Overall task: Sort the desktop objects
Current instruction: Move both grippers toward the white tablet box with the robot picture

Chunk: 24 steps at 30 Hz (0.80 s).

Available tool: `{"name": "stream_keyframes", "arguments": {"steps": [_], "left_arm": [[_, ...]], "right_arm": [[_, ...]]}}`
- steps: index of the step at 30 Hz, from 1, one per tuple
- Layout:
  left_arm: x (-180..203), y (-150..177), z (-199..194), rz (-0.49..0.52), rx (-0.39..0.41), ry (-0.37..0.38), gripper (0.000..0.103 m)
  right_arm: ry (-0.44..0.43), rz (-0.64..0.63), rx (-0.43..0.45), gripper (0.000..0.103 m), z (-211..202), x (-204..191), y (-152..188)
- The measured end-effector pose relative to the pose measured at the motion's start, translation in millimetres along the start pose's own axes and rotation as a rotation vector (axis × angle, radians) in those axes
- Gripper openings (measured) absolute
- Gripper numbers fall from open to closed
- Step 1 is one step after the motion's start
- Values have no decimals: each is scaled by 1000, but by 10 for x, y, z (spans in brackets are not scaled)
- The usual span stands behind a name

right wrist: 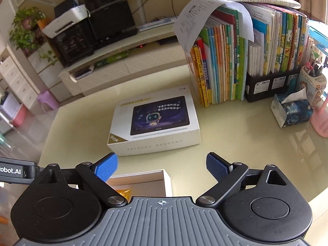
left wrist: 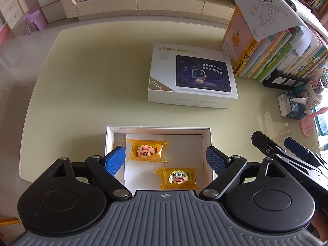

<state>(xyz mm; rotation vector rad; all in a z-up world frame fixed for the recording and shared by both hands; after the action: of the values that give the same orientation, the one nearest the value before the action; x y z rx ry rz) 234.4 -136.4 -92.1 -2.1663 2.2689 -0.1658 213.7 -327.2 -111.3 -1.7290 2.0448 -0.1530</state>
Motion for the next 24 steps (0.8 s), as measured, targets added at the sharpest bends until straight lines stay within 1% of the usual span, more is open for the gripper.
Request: {"name": "stream_keyframes", "arguments": {"steps": [5,7,8,11,15,19,24], "left_arm": [[-34,-263,121,8,-2,-5,103],[-47,-369,170,11,-3,-8,103],[-45,-434,201,15,-1,-10,103],[-45,-647,324,30,-11,-7,103],[-58,-898,423,46,-27,5,103],[-32,-1115,511,87,-27,10,103],[-5,-1296,662,110,-36,7,103]], "right_arm": [[4,-18,-23,96,166,-35,-170],[11,-42,-33,97,255,-61,-278],[15,-53,-37,100,299,-74,-333],[33,-79,-50,101,436,-93,-484],[64,-59,-74,102,599,-49,-683],[79,-43,-73,103,706,-18,-812],[77,-18,-82,103,901,54,-921]]}}
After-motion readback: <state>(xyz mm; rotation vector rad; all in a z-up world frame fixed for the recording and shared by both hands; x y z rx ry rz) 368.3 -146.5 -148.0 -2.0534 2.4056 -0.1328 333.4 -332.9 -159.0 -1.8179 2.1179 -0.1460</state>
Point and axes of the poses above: each gripper's, at about its wrist camera, not at the fingertips, and z roughly the way its jaws point, x to its right, y to its underside, the point moved 8 cm from there along z, roughly the way its jaws point, and after that the axes turned 15 degrees about -x, right-handed, at the moved point
